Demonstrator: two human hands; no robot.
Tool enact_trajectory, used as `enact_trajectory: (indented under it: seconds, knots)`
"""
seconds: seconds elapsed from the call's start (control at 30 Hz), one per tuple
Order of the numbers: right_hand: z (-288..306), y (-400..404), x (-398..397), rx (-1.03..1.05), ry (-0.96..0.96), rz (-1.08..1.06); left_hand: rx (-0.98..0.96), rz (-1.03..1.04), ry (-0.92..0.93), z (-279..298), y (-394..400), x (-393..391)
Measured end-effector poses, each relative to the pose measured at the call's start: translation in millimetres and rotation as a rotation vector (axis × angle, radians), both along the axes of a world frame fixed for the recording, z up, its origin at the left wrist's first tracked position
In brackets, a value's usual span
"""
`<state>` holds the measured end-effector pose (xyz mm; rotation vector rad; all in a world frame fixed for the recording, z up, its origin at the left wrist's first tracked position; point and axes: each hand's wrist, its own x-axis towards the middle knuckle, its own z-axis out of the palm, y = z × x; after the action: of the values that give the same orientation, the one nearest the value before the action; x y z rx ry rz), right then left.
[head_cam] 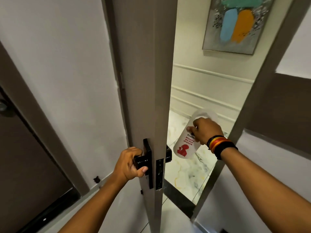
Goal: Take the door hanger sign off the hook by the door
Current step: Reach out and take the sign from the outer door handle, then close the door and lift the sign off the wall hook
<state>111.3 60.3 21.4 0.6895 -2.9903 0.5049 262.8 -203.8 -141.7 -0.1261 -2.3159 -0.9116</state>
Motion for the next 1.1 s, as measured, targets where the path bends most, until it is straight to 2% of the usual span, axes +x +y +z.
enact_trajectory:
  seconds: [0.17, 0.43, 0.6, 0.73, 0.93, 1.1]
  knots:
    - [52.3, 48.0, -6.4, 0.105, 0.102, -0.135, -0.037, 0.062, 0.011, 5.2, 36.7, -24.5]
    - [138.6, 129.3, -2.7, 0.114, 0.214, -0.353, -0.031, 0.063, -0.136, 12.5, 92.0, -81.1]
    - [182.2, 163.4, 4.9, -0.023, 0.356, -0.442, -0.158, 0.043, -0.14, 37.1, 120.3, -121.5]
    - [197.2, 182.5, 6.5, -0.091, 0.401, -0.468, -0.157, 0.054, -0.144, 52.2, 145.5, -145.4]
    - [196.6, 210.3, -1.0, -0.065, 0.429, -0.441, -0.092, 0.08, -0.296, 56.0, 171.9, -189.5]
    - [189.6, 215.5, -7.7, -0.013, 0.457, -0.467, 0.047, 0.1, -0.358, 53.7, 191.7, -216.5]
